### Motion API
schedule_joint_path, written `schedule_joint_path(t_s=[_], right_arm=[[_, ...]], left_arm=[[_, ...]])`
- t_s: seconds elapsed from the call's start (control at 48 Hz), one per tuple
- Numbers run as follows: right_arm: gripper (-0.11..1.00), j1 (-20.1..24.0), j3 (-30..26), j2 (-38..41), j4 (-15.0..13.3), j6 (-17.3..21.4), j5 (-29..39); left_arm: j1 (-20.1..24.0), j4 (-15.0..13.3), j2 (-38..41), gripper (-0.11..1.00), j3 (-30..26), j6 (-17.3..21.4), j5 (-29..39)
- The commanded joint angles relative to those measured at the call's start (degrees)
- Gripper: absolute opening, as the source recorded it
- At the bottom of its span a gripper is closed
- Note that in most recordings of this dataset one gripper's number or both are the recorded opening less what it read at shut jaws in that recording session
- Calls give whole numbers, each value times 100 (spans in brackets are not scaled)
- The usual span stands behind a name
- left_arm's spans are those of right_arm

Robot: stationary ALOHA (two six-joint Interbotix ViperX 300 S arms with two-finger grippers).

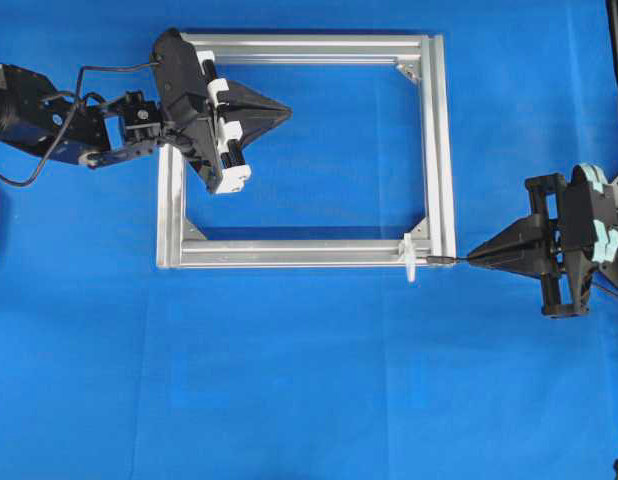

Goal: Insert the wire through the string loop located on the right side.
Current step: 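Push the USB plug through the white zip-tie loop with the right gripper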

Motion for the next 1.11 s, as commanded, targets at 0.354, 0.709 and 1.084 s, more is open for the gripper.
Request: schedule_joint_path(t_s=[0.354,0.709,1.084], right_arm=[[-4,-9,-334,352,0,9,-281],[-4,-53,-1099,1626,0,0,-879],[-4,-114,-1362,2057,0,0,-923]], left_arm=[[-53,18,-167,0,-132,9,-70],[-114,18,-149,0,-158,26,-70],[-308,18,-158,0,-123,26,-167]])
